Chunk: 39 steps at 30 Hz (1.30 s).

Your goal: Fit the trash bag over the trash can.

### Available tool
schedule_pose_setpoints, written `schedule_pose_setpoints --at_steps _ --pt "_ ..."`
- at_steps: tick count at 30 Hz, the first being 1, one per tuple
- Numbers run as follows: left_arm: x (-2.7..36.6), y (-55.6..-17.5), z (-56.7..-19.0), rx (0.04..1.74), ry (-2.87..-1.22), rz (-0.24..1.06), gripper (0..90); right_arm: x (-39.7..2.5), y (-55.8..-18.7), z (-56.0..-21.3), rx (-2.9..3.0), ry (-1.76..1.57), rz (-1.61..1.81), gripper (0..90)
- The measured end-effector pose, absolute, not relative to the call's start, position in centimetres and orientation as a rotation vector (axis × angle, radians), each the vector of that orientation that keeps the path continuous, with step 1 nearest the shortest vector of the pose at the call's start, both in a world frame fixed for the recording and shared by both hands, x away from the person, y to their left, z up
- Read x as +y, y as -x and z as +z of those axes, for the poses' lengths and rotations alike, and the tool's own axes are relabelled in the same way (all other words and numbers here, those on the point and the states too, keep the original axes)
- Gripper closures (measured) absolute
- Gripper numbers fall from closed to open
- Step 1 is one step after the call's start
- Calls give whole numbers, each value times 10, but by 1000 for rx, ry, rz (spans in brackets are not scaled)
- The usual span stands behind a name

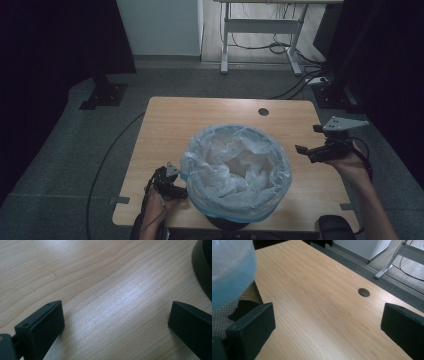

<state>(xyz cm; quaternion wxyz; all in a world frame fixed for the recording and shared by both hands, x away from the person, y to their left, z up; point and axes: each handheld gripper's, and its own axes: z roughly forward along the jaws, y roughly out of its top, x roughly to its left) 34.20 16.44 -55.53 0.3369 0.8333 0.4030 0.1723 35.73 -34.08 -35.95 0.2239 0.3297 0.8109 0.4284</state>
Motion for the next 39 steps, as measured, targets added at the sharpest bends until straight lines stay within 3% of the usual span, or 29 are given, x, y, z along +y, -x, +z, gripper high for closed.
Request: schedule_pose_setpoints --at_steps 19,39 --pt "164 -342 -555 1050 -2173 449 3 -358 -353 -416 2254 -987 1127 0" --pt "164 -342 -555 1050 -2173 450 3 -366 -345 -499 2249 -1087 1066 0"
